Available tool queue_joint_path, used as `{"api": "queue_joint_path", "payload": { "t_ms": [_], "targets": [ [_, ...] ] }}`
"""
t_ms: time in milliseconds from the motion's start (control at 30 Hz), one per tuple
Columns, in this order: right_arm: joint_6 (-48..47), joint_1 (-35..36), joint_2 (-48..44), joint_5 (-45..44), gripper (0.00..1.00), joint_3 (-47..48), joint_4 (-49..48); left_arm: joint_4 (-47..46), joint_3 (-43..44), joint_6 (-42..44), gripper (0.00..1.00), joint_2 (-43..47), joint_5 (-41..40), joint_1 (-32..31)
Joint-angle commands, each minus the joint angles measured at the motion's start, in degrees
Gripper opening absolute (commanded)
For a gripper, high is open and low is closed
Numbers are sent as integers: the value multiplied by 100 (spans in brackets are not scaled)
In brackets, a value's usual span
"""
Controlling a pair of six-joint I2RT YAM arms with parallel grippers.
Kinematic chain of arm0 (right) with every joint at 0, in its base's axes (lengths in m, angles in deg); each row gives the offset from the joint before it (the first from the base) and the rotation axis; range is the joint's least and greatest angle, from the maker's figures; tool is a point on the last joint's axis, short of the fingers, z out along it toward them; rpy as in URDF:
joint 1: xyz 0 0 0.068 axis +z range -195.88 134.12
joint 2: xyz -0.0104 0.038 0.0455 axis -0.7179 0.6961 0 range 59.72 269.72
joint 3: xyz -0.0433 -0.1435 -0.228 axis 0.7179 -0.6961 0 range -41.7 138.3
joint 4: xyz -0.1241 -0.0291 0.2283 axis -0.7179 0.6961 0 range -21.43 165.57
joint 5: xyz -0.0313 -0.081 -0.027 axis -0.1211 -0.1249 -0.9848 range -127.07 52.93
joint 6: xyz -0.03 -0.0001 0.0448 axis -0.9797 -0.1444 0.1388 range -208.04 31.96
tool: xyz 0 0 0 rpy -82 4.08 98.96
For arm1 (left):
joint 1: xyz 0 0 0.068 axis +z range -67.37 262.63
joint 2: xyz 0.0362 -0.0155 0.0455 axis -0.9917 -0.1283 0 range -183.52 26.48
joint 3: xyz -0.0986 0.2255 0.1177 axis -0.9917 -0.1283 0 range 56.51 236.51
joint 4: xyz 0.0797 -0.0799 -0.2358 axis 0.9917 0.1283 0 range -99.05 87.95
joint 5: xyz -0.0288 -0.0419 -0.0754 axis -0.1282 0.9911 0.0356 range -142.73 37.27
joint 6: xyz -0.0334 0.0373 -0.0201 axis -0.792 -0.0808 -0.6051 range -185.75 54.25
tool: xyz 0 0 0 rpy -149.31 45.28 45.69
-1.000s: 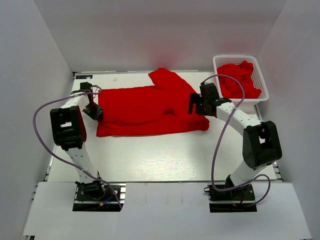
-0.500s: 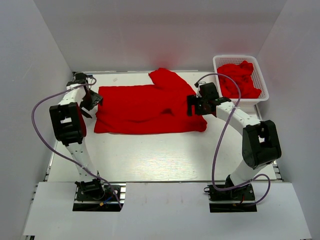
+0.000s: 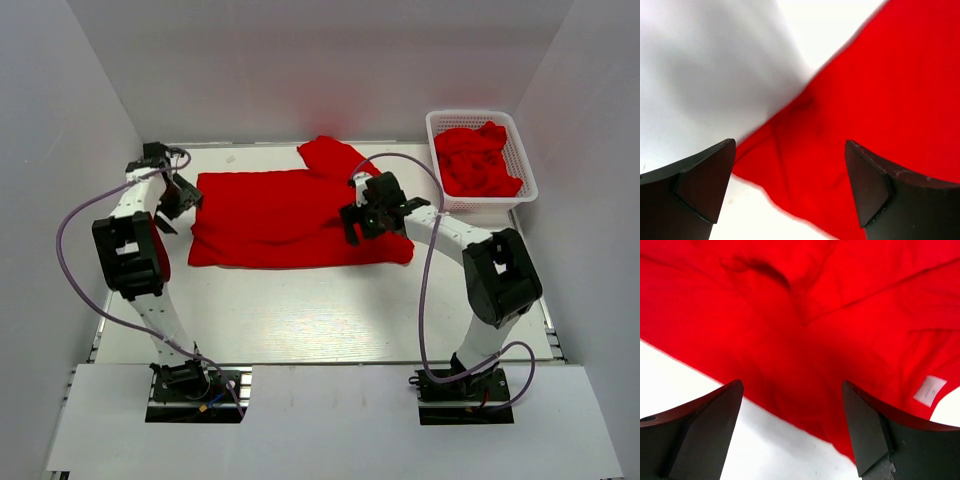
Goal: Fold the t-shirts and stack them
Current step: Fold the flattened tshirt in 1/3 of the way
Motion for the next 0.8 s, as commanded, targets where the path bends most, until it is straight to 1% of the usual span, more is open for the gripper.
{"api": "queue_joint_path", "payload": {
  "t_ms": [0,67,100,133,167,200,267,400,467,533,567,633,667,733,767],
  "targets": [
    [14,65,152,-363,85,312,-582,-242,-808,326,100,782,552,-112],
    [172,92,363,-425,85,435,-678,-558,-1395,326,100,968,799,-112],
    [181,118,408,-425,85,496,-722,-612,-1530,326,100,1030,852,-112],
    [181,127,495,-434,81,531,-749,-613,-1748,326,100,1144,852,-112],
    [207,127,574,-425,81,549,-819,-761,-1855,326,100,1206,905,-112],
    [199,135,619,-425,80,610,-854,-840,-1952,404,100,1206,905,-112],
    [286,127,794,-679,80,663,-881,-894,-2067,405,100,1277,905,-112],
    [278,127,1076,-662,80,935,-881,-1192,-2312,457,100,1277,1107,-165],
    [304,127,1199,-688,78,997,-890,-1333,-2375,458,100,1277,1221,-165],
    [313,136,1269,-767,74,1041,-942,-1386,-2436,458,100,1206,1222,-165],
    [304,136,1304,-811,68,1050,-951,-1386,-2436,458,100,1137,1222,-165],
    [313,136,1348,-952,60,1094,-960,-1386,-2489,458,100,1058,1161,-165],
    [330,144,1427,-1005,45,1112,-969,-1386,-2489,458,100,970,1073,-165],
    [391,127,1480,-1214,29,1190,-978,-1325,-2489,458,100,864,967,-165],
    [418,127,1533,-1268,18,1226,-969,-1325,-2489,458,100,794,967,-165]
  ]
}}
